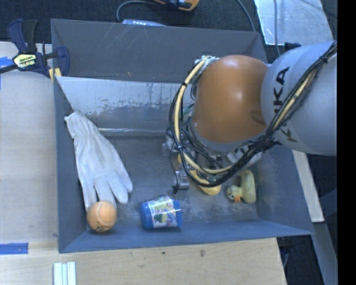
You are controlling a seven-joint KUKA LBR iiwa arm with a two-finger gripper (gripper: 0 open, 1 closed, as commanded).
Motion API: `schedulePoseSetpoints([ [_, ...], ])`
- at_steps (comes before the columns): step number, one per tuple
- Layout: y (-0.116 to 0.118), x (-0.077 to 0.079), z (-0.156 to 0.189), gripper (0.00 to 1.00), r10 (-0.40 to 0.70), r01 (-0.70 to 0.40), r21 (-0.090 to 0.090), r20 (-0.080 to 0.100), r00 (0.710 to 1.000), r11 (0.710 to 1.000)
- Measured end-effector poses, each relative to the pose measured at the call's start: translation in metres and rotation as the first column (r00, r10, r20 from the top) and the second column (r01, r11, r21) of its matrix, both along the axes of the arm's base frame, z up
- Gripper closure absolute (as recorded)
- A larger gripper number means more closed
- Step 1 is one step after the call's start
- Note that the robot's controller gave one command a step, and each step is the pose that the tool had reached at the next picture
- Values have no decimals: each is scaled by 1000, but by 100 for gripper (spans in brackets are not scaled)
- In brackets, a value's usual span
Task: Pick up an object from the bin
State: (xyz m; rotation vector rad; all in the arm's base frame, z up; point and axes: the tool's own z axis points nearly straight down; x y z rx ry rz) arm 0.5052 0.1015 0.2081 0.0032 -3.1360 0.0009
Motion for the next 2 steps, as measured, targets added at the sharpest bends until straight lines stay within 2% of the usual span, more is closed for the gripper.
schedulePoseSetpoints([
  [1,0,2,4,0,-2,2,1,8,1000,1000],
  [2,4,1,-9,0,46,-46,1,13,999,999],
])
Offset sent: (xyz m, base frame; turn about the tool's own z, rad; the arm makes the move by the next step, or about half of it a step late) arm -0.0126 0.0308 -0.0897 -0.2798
